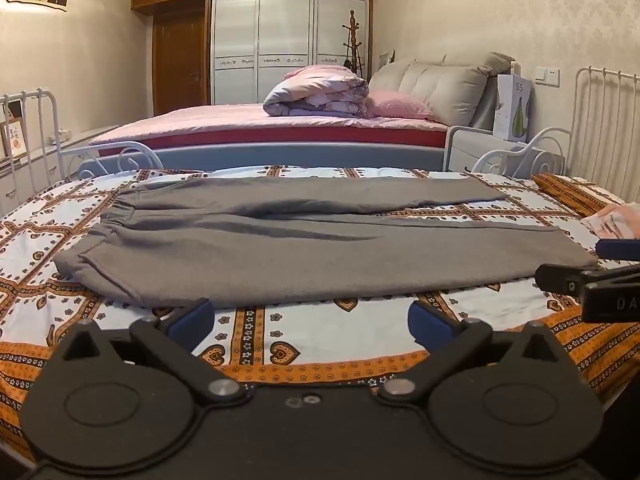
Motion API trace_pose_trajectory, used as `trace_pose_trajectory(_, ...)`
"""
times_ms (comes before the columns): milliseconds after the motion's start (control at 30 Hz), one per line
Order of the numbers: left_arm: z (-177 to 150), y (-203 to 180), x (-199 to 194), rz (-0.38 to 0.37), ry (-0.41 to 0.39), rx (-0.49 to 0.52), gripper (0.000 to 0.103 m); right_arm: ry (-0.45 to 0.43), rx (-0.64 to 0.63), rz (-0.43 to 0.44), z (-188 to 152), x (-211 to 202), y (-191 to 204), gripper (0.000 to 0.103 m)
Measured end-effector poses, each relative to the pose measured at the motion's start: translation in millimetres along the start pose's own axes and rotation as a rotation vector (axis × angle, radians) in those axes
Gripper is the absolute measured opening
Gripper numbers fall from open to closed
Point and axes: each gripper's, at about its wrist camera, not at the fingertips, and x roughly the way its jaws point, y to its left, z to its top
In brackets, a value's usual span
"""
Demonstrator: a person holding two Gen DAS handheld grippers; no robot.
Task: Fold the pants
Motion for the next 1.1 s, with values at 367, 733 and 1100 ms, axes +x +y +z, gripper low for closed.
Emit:
trace_pose_trajectory(367,-1.3,0.1,2.5,-0.013,0.017,-0.004,0.097,-0.009,0.002,-0.001,-2.1,-3.0,-0.3,0.103)
trace_pose_trajectory(733,0.2,2.7,4.3,-0.013,0.029,-0.01,0.097,-0.009,0.012,0.007,-0.1,-2.1,-0.5,0.103)
trace_pose_trajectory(1100,0.4,3.3,4.7,-0.014,0.033,-0.012,0.097,-0.006,0.01,0.006,-0.7,-1.8,0.2,0.103)
